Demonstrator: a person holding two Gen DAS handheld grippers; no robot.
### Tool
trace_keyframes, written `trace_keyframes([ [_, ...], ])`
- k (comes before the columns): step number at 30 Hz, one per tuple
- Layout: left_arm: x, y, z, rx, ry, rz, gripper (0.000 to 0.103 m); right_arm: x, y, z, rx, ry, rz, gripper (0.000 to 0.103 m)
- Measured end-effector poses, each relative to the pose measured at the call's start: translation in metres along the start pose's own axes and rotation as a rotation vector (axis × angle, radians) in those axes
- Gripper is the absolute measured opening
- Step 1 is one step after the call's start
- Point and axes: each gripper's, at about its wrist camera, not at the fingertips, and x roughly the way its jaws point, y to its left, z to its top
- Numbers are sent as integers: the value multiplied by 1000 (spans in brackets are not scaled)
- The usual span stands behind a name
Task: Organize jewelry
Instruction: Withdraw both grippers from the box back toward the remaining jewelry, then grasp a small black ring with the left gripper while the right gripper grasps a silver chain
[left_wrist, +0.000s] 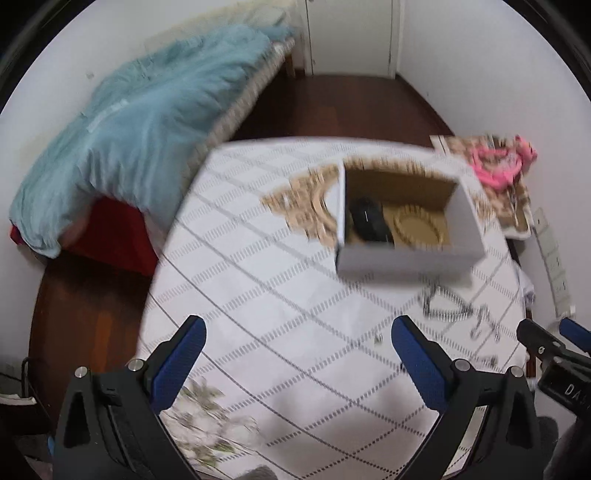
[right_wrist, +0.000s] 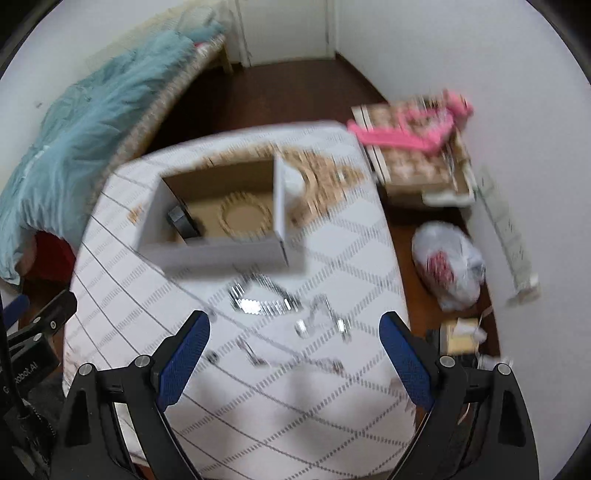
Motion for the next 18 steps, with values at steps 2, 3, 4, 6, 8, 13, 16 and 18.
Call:
trace_keyframes([
  [2,15,-9,-12,17,29,-6,102,16,-19,-16,42,31,-5,94],
  [3,26,-16,-20,28,49,-12,102,21,-26,-21,55,39,-5,94],
  [4,32,-20,-25,36,64,-24,102,29,-34,-29,73,48,-9,94],
  [6,44,-30,-34,46,94,-54,102,39,-43,-40,92,63,-18,94],
  [8,54,-40,-43,56,113,-90,102,48,-52,-48,111,63,-17,90],
  [13,65,-63,-55,95,121,-146,90,61,-66,-62,152,63,-11,70],
  [16,70,-74,-58,125,119,-145,83,65,-73,-66,174,63,-12,70],
  [18,76,-81,-58,137,129,-149,72,68,-77,-68,189,68,-9,70],
])
